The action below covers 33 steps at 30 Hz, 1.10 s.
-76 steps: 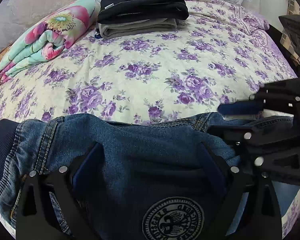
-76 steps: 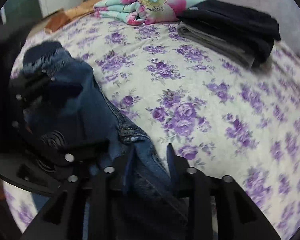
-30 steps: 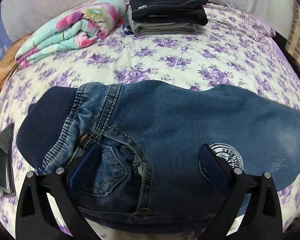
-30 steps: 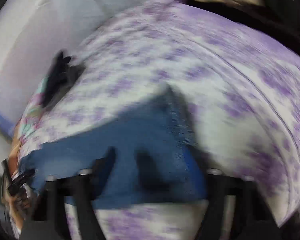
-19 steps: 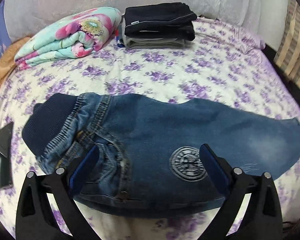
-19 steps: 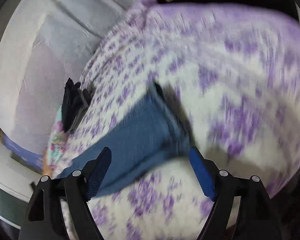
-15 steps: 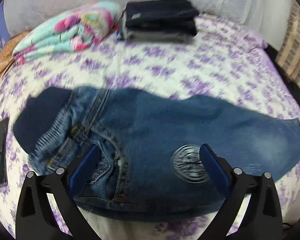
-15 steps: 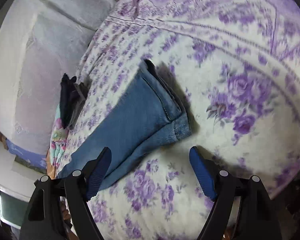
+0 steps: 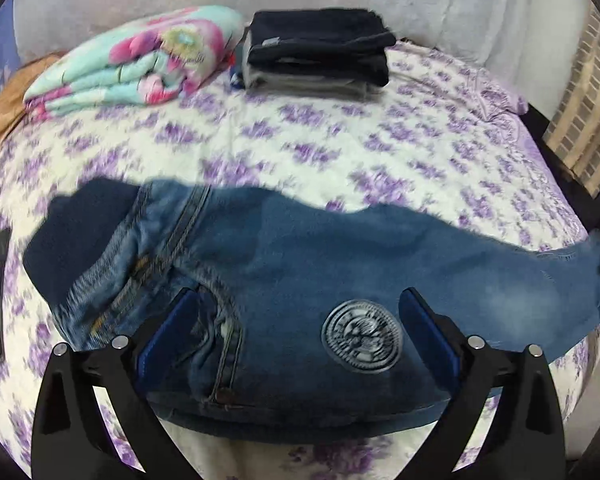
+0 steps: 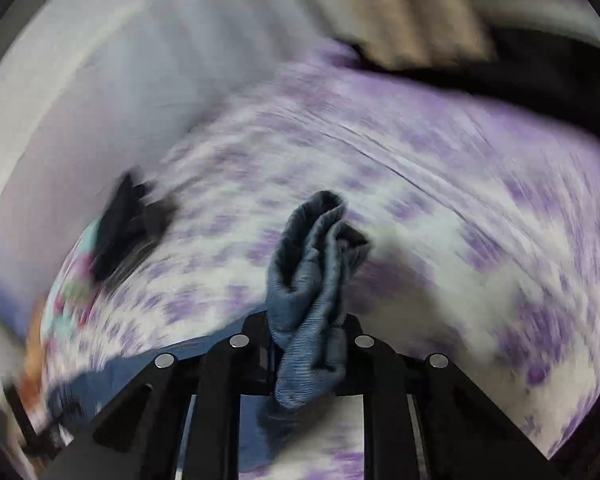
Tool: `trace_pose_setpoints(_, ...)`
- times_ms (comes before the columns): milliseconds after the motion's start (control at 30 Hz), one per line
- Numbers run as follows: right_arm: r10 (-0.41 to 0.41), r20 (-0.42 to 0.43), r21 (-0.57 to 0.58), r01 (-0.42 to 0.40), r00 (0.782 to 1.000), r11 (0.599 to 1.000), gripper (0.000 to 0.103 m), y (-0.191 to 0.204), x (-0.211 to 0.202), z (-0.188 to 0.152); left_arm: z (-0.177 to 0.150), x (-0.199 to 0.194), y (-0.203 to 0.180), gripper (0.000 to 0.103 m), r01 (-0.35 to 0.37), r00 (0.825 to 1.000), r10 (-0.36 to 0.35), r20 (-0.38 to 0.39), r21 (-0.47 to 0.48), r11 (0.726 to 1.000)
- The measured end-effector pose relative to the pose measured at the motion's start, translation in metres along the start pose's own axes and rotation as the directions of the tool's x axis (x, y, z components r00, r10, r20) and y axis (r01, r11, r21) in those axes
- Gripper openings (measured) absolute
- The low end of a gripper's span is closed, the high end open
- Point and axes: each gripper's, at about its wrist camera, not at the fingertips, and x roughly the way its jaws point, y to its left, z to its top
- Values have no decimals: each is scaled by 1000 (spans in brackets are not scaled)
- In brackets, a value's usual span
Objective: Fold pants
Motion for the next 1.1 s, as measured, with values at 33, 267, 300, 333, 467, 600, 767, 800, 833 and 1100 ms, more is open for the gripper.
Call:
trace_pose_setpoints(33,46,-12,-57,-47,999,997,18,21,-2,1,2,-2,0,98,0,1000,0,7,1,1000)
trace_pose_setpoints(267,249,-305,-346,-351,919,870,25,175,70,-60,-4,-9,15,98,-15,1000,15,2,-37,999)
trace_pose_setpoints(300,225,-366,-369,-363,903,856,26,189,84,-77,-6,-9,19,98,-26,1000,26,-4,-51,998)
trace_pose_setpoints(333,201,-431,-391,-383,880,837,28,200,99,-96,-9,-10,22,98,-37,999,37,-6,-60,998)
trace_pose_setpoints(467,199,-498,-519,-473,844,712,99,225,105,-140,-14,-16,28,98,-50,999,49,-6,-66,997)
trace_pose_setpoints(600,270,-594,-435,-585,758,684,97,207,85,-120,-9,-19,13,98,0,1000,0,-3,-45,999)
trace_pose_setpoints(767,463,-461,-168,-587,757,792,92,124,55,-49,1,-18,-30,98,65,998,-66,13,40,997)
trace_pose_setpoints(800,415,-388,-194,-513,823,836,88,108,54,-36,3,-18,-46,98,89,996,-90,15,73,993)
trace_pose_setpoints(833,345,-328,-212,-424,879,880,70,93,55,-27,4,-17,-56,98,100,995,-102,15,93,991)
trace_pose_setpoints(1100,164,-353,-299,-277,921,913,34,80,122,-34,-3,31,-125,98,70,995,-53,-84,215,974)
